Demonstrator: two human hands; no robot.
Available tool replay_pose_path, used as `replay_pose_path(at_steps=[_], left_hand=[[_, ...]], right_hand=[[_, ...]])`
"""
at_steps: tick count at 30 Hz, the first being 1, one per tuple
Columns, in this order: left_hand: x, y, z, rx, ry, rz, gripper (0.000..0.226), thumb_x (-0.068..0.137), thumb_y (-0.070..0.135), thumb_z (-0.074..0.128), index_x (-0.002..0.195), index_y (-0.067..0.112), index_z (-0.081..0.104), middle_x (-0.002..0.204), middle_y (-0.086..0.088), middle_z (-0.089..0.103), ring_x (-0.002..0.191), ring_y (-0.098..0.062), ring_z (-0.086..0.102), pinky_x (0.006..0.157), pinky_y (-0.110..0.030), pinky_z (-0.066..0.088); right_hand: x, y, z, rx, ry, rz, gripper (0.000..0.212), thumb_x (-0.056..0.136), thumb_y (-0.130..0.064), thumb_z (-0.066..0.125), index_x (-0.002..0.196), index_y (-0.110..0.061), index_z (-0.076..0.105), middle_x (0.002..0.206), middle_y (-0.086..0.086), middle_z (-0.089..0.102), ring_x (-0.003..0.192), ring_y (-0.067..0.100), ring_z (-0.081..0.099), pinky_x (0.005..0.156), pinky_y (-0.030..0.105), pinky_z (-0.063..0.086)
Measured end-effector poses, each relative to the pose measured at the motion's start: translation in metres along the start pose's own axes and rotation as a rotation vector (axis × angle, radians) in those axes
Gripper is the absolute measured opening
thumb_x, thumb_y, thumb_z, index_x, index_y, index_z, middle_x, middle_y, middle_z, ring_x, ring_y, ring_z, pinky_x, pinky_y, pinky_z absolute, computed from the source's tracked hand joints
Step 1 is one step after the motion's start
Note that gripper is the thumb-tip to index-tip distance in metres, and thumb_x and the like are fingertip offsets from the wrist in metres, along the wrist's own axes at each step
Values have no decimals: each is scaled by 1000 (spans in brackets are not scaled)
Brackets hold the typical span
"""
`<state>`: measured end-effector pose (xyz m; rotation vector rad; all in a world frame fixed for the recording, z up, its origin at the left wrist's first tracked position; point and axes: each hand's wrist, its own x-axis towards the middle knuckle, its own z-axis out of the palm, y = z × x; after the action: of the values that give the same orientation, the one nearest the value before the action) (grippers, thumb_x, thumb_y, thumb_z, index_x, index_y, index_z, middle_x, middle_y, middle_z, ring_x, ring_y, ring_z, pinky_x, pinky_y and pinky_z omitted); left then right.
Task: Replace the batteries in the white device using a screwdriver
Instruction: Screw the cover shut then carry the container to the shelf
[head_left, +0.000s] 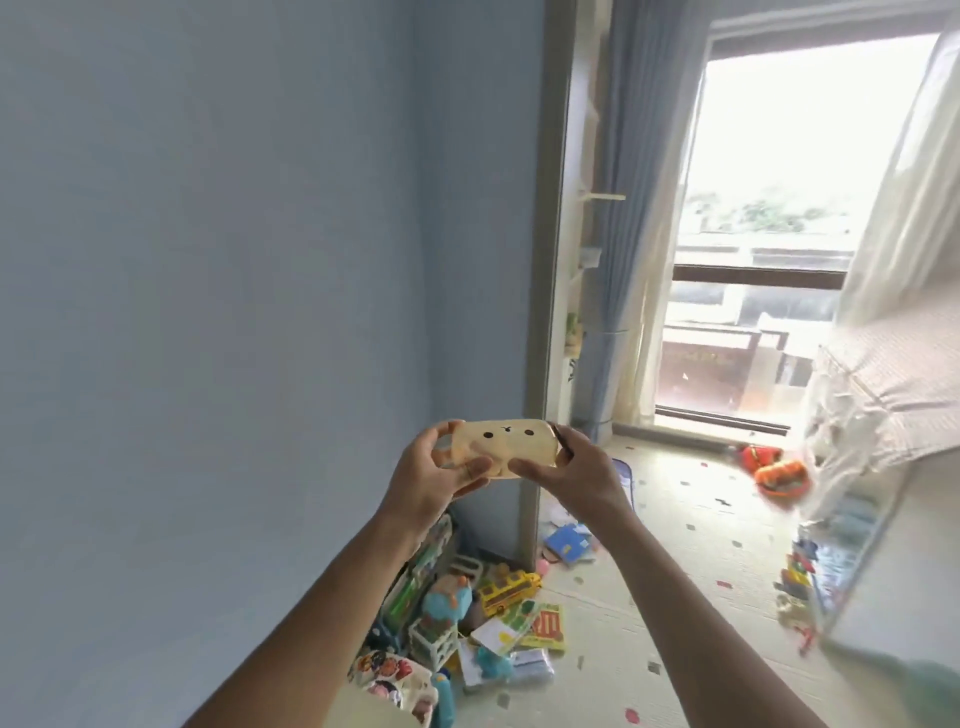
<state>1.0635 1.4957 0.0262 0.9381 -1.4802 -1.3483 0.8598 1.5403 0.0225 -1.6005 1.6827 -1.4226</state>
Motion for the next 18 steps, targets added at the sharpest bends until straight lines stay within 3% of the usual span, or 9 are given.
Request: replay_pose_path(at_steps=[4,8,12,18], left_hand=[[33,9,98,-42,-132,15,73,72,20,82,136,12,47,121,-14,71,100,-26,74,85,-36,61],[80,7,199,-36,-216,28,105,51,41,96,140,15,46,123,-12,70,102,-24,74,89,-39,59],[131,9,296,62,-243,116,75,67,26,92,129,29,49,114,7,69,90,-2,71,65,-12,55],[208,9,393,90,-287,169,74,67,17,91,128,26,50,104,13,69,88,1,72,69,-13,56]], right_hand=[[16,32,-91,-62,131,-7,65,65,-49,87,121,-21,67,93,-15,71,83,3,67,64,11,53],[39,71,-183,-108,232,-10,56,68,-42,88,117,-24,68,92,-13,71,83,5,68,63,5,49],[72,113,-264,-128,309,-17,48,66,-41,89,108,-31,68,87,-18,70,74,-1,66,62,7,47],[132,165,-348,-143,348,-7,41,68,-34,89,104,-23,72,72,-20,66,59,-13,60,55,7,45]])
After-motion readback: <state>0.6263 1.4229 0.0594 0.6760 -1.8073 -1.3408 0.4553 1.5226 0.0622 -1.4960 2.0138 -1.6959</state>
